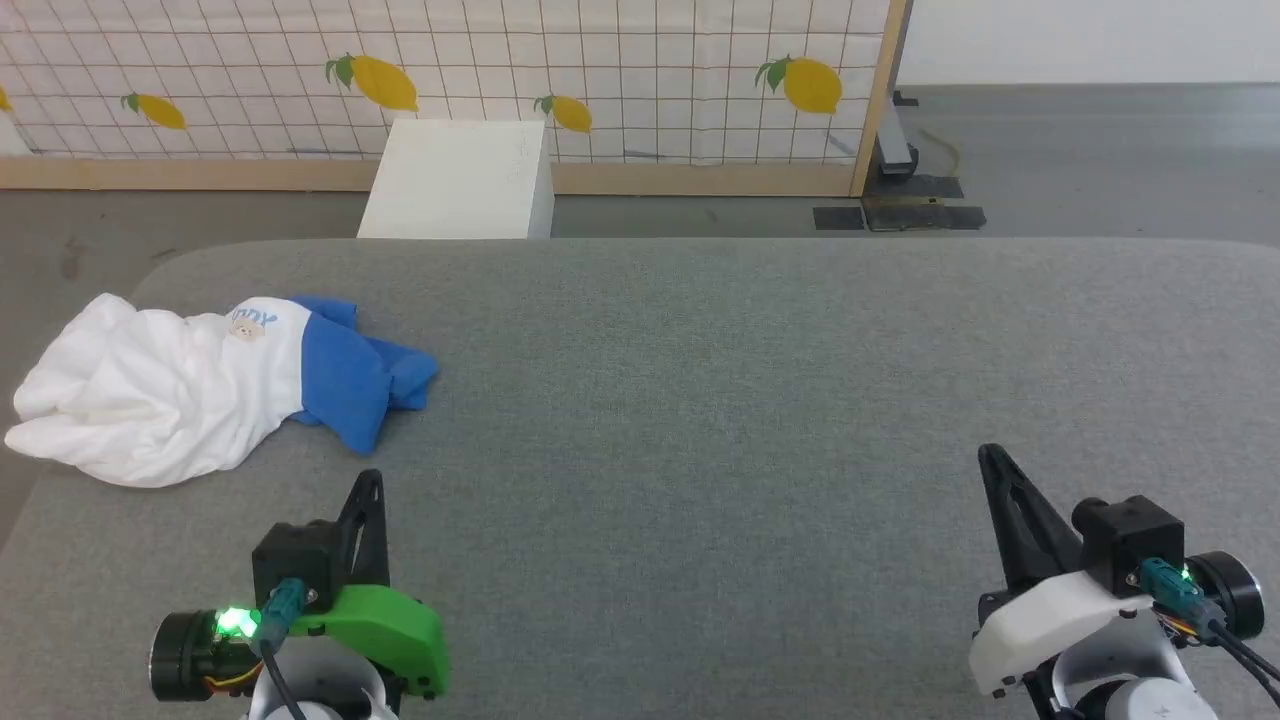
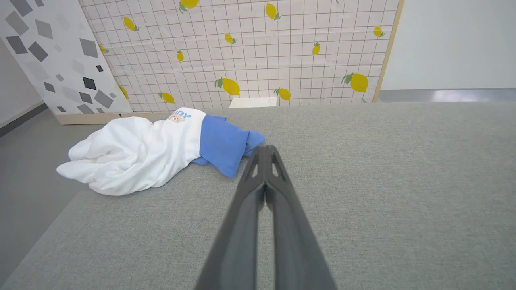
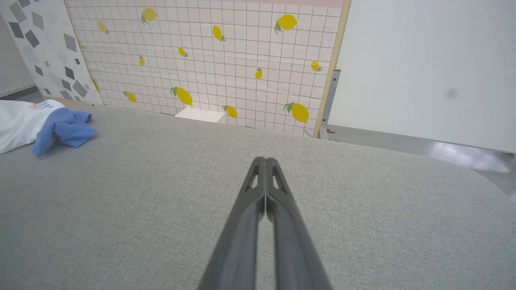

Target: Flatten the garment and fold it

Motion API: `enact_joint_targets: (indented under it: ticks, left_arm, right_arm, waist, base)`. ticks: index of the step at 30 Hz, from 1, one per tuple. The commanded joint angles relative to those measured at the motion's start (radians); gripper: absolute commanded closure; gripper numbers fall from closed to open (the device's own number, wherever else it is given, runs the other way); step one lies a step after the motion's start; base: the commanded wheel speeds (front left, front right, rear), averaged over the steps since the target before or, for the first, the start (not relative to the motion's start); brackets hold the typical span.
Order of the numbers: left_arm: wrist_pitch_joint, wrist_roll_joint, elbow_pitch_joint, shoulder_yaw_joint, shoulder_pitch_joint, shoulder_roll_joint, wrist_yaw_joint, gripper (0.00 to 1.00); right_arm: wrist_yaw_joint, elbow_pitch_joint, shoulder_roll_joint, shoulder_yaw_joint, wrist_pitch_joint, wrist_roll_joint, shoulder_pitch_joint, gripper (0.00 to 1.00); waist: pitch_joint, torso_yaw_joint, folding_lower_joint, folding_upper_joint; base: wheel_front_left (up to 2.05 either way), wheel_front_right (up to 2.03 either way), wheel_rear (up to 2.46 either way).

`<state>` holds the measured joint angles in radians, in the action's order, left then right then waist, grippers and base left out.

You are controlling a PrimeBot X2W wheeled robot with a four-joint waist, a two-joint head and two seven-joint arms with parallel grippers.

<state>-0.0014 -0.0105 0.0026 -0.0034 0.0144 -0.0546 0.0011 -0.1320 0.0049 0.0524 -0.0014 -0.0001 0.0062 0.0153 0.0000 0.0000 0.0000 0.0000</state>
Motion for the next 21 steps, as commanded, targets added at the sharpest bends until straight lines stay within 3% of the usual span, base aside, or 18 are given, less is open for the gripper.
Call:
enact_joint_targets:
  ticks: [1,14,15,21]
  left_arm:
    - [0.001,0.01,-0.003,0.003,-0.014,0.004,-0.001,1.0]
    - [0.001,0.01,-0.003,0.003,-0.014,0.004,-0.001,1.0]
    - [0.0,0.0,0.0,0.0,0.0,0.0,0.0,0.0]
    - [-0.006,-0.007,0.004,-0.006,0.002,0.0,0.004,0.0]
  right_arm:
    - [0.001,-0.005,-0.002,0.001,0.0,-0.006,-0.015,1.0]
    - [0.001,-0.005,-0.002,0.001,0.0,-0.006,-0.015,1.0]
    - [0.0,0.0,0.0,0.0,0.0,0.0,0.0,0.0]
    - [0.0,0.004,0.0,-0.002,-0.006,0.009,0.003,0.0]
  waist:
    - [0.0,0.0,0.0,0.0]
    - [0.0,0.0,0.0,0.0]
    - [0.0,0.0,0.0,0.0]
    - [0.0,0.0,0.0,0.0]
  base:
    - [0.0,0.0,0.0]
    - [0.0,0.0,0.0]
    - [0.0,0.0,0.0]
    - [0.0,0.0,0.0]
